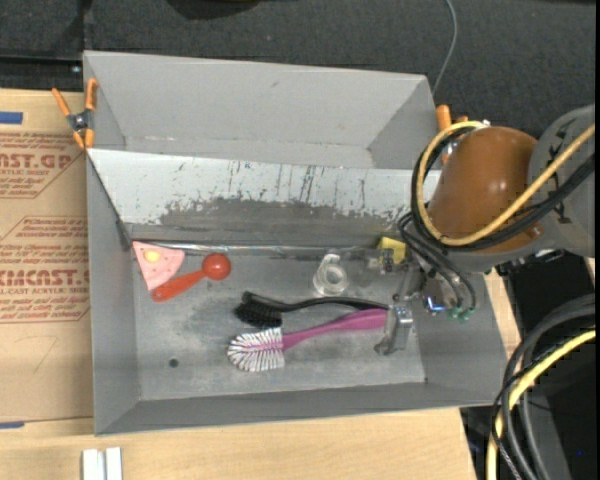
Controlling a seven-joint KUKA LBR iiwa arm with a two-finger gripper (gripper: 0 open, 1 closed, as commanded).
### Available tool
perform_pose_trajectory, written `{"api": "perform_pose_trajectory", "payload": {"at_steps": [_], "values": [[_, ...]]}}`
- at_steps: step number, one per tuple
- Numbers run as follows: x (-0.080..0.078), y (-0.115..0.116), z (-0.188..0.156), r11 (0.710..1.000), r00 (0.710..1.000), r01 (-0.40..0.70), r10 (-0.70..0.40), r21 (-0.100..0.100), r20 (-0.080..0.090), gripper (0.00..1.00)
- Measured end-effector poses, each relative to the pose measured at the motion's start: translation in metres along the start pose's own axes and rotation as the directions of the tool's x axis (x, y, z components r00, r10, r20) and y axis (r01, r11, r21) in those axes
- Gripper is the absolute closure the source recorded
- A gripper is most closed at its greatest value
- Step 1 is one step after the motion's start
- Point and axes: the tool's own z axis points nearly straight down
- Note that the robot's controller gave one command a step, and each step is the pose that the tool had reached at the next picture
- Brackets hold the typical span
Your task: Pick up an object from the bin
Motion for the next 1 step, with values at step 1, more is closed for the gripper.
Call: {"api": "perform_pose_trajectory", "payload": {"at_steps": [1], "values": [[0.0000, 0.0000, 0.0000, 1.000, 1.000, 0.000, 0.000, 0.000, 0.000, 0.00]]}}
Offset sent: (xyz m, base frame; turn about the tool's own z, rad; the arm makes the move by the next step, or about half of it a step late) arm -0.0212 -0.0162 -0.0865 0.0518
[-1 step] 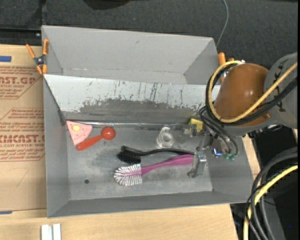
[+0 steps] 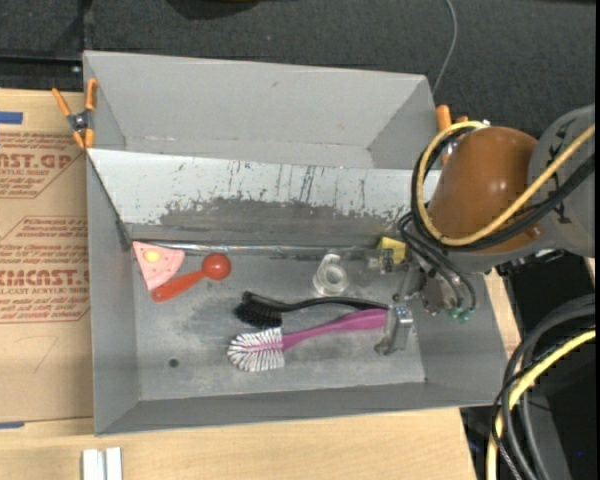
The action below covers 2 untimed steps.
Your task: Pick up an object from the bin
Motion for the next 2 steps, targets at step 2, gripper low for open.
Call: {"api": "perform_pose_trajectory", "payload": {"at_steps": [2], "values": [[0.0165, -0.0152, 0.0875, 0.999, 0.999, -0.046, 0.046, -0.001, 0.000, 0.00]]}}
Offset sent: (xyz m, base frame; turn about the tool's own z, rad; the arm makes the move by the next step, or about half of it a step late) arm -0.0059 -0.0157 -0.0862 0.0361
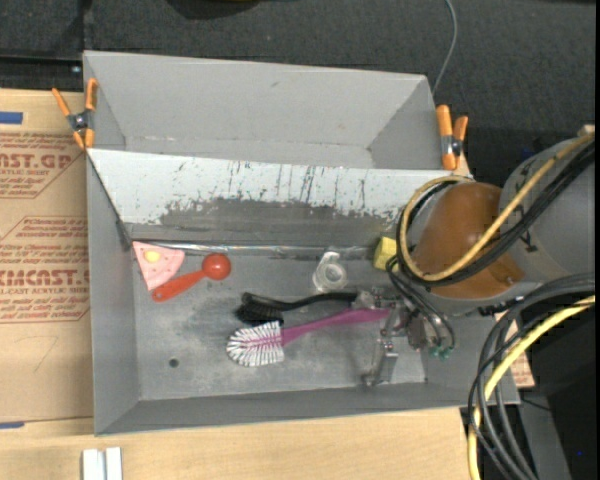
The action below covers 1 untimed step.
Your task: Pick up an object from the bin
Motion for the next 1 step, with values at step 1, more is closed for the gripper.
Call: {"api": "perform_pose_trajectory", "payload": {"at_steps": [1], "values": [[-0.0227, -0.0073, 0.0002, 0.997, 0.997, 0.071, -0.071, -0.001, -0.004, 0.00]]}}
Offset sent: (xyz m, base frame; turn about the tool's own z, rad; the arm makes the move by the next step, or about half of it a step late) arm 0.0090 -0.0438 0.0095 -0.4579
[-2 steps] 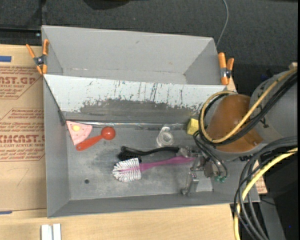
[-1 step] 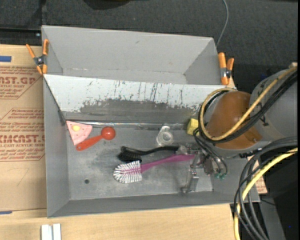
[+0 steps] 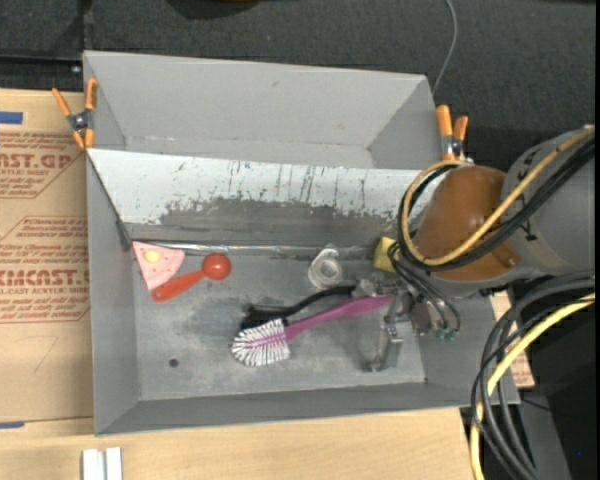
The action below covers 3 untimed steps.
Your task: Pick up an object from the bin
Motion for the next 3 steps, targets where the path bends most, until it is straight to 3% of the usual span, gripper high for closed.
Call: {"api": "perform_pose_trajectory", "payload": {"at_steps": [1, 2, 3], "values": [[-0.008, -0.012, -0.004, 0.981, 0.981, 0.192, -0.192, 0.002, 0.008, 0.00], [-0.041, 0.032, -0.011, 0.947, 0.947, 0.321, -0.321, 0.001, 0.006, 0.00], [-0.007, 0.031, 0.000, 0.997, 0.997, 0.083, -0.083, 0.003, 0.008, 1.00]]}}
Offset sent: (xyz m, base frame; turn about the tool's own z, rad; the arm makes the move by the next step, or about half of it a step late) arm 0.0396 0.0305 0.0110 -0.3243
